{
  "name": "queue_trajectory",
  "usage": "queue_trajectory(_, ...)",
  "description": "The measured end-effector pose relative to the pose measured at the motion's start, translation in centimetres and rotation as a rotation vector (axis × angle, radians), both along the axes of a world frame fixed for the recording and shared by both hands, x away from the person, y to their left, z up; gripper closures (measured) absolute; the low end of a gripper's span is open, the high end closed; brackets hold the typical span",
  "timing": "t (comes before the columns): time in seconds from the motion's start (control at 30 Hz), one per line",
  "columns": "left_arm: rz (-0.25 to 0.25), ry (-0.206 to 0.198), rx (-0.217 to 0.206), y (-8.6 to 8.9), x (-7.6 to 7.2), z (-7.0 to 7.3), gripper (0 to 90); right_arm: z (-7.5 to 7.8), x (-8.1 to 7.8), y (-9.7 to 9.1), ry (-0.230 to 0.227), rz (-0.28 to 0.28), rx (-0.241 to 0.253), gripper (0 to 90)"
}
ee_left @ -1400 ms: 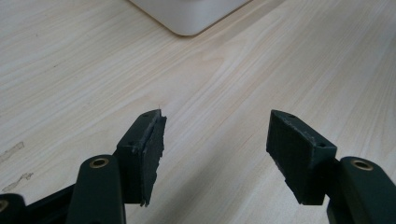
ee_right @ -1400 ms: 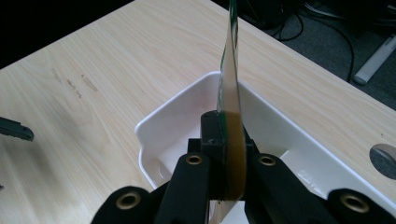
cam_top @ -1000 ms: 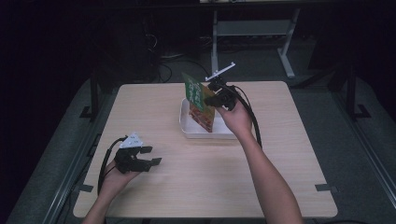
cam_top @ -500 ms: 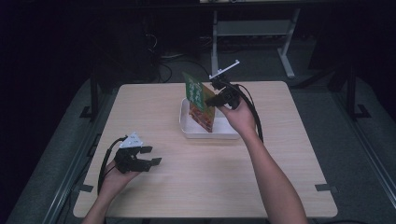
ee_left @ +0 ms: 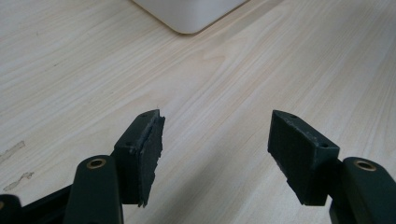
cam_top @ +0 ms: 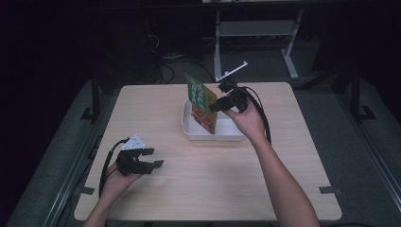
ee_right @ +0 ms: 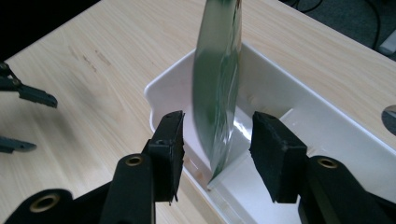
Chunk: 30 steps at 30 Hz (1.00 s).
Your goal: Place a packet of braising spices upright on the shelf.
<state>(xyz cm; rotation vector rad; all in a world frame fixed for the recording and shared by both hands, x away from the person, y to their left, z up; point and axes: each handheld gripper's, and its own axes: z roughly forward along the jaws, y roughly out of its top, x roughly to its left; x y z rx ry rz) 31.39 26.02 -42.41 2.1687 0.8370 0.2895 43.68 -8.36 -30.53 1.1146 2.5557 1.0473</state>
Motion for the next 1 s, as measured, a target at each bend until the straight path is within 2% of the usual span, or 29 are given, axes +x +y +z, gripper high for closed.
queue_trajectory(0.2,0.001,-0.001,0.002,0.0,0.0,0.0,34.9,-0.3,-0.7,-0.7,0.018,0.012,0.006,48.6)
queue_trajectory(0.47,0.002,0.0,0.003,-0.1,0.0,-0.1,34.6,-0.7,-1.6,-2.3,0.026,-0.004,0.015,45.6)
queue_trajectory(1.0,-0.001,0.004,0.009,-0.1,0.0,-0.1,34.2,-2.0,-3.5,-5.4,0.049,-0.016,0.032,43.2)
